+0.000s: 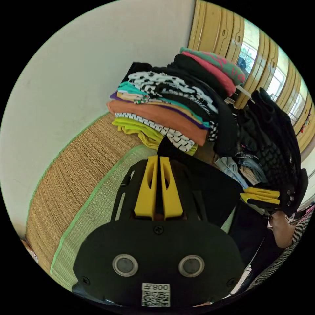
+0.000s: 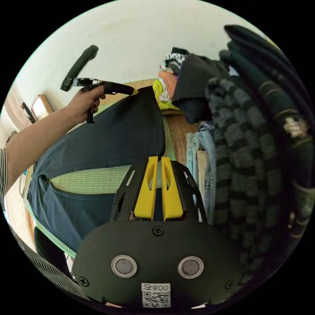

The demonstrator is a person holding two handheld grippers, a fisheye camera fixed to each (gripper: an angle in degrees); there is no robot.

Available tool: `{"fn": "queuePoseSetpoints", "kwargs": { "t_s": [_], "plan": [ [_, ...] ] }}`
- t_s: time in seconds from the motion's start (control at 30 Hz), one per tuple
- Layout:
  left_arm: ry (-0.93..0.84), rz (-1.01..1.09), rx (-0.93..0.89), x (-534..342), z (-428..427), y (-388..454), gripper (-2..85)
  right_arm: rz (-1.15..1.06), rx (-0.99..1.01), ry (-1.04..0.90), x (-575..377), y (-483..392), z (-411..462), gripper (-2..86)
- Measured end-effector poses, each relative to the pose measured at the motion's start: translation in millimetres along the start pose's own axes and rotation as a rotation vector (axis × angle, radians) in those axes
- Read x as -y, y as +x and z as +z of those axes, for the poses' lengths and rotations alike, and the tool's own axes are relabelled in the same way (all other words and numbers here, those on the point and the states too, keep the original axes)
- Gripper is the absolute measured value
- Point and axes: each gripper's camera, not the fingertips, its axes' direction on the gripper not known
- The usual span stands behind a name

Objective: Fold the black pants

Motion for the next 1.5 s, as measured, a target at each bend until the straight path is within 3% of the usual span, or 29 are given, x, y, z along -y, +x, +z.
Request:
{"fn": "queuePoseSetpoints", "kwargs": {
  "t_s": [0.13,0.23,0.27,0.4,0.5,0.57,0.73,0.83,1.07,1.3,1.5],
  "plan": [
    [-0.094,-0.015,0.010,18.6,36.2,4.0,1.9,0.005,-0.024,-0.046,1.2,2.9,13.5,2.2],
    [-0.231,-0.062,0.039,20.0,74.6,7.0,2.4,0.002,-0.008,-0.209,-2.2,7.2,54.5,2.8],
    [-0.235,-0.069,0.074,20.0,79.5,9.9,2.8,0.006,0.006,-0.140,-4.9,8.9,49.5,3.3],
    [-0.167,-0.046,0.045,19.3,72.5,17.5,5.0,0.006,-0.012,-0.160,-9.1,11.2,42.9,5.2],
    [-0.063,-0.071,-0.068,8.6,50.7,20.8,6.1,-0.025,-0.059,-0.147,-21.1,4.2,25.4,5.8],
    [-0.011,-0.045,-0.289,-12.1,37.8,35.6,6.9,-0.070,-0.051,-0.139,-37.1,-3.6,7.1,6.3],
    [-0.162,0.079,-0.502,-60.6,50.4,96.3,8.6,-0.119,-0.039,-0.213,-104.1,-15.2,-44.3,8.3],
    [-0.229,0.114,-0.507,-74.1,61.2,124.1,8.7,-0.093,-0.058,-0.319,-139.3,-13.4,-65.1,8.3],
    [-0.333,0.152,-0.335,-83.0,74.7,155.4,6.3,0.047,-0.027,-0.419,-169.1,0.5,-66.7,8.1],
    [-0.381,0.163,-0.287,-97.7,64.0,162.0,1.4,0.045,-0.008,-0.406,-164.2,-7.5,-75.9,5.3],
    [-0.250,0.150,-0.301,-107.5,16.0,155.0,0.6,0.049,0.011,-0.317,-151.4,-11.3,-118.0,3.2]
  ]
}}
